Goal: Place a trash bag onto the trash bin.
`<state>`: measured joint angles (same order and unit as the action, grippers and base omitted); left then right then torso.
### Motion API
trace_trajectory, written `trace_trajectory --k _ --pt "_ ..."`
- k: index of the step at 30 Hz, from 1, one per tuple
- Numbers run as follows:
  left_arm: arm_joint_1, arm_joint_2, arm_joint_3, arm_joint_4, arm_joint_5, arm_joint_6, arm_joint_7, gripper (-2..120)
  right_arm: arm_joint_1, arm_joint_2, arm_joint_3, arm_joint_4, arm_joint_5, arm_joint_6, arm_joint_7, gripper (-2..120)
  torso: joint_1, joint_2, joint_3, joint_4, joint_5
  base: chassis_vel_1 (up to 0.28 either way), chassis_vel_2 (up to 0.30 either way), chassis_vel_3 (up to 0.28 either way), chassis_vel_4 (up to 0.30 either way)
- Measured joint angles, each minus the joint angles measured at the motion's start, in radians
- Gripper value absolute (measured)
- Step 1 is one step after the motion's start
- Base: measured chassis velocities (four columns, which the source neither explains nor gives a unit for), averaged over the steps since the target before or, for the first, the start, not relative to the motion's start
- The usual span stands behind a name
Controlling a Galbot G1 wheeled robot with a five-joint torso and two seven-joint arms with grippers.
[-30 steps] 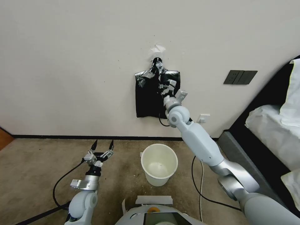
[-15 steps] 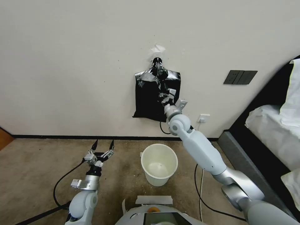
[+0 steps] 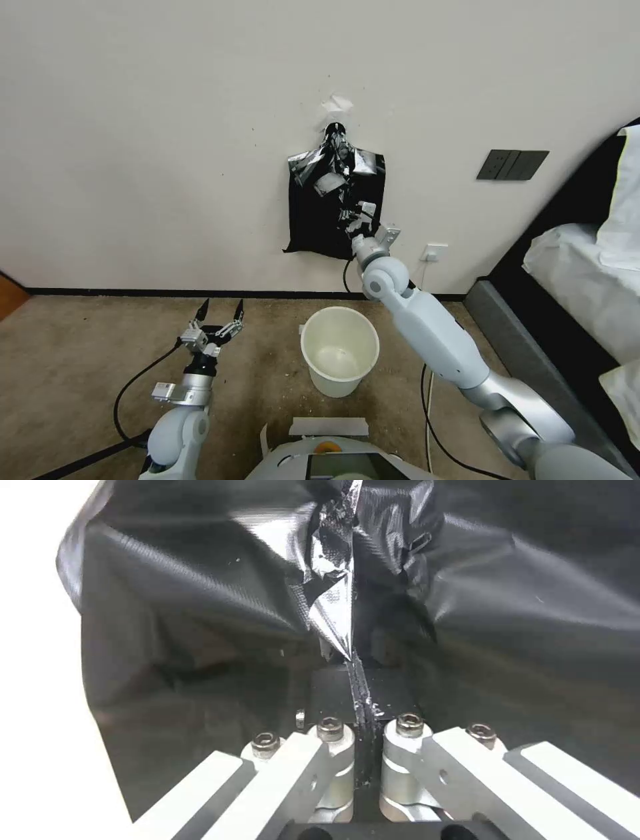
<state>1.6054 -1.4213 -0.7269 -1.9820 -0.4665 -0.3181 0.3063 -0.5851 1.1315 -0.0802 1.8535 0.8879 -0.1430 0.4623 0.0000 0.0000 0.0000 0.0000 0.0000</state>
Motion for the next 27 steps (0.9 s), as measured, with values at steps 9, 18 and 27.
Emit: trace_trajectory --k 9,18,27 --pt "-0.001 0.000 0.011 -0.004 0.004 0.000 0.000 100 -0.058 -0.020 0.008 0.031 -0.023 0.000 -0.015 0 0.000 0.000 0.000 -0.0001 0.0000 0.000 0.000 0.000 0.000" --pt "0.003 0.003 0.011 -0.010 0.005 -0.001 0.000 100 -0.134 -0.019 0.011 0.047 -0.069 0.000 -0.036 0 0.000 0.000 0.000 0.0000 0.0000 0.000 0.000 0.000 0.000" --pt "-0.003 0.012 0.009 -0.021 0.002 0.000 0.000 100 -0.199 -0.021 0.021 0.056 -0.102 0.002 -0.058 0 0.000 0.000 0.000 -0.0001 0.0000 0.000 0.000 0.000 0.000"
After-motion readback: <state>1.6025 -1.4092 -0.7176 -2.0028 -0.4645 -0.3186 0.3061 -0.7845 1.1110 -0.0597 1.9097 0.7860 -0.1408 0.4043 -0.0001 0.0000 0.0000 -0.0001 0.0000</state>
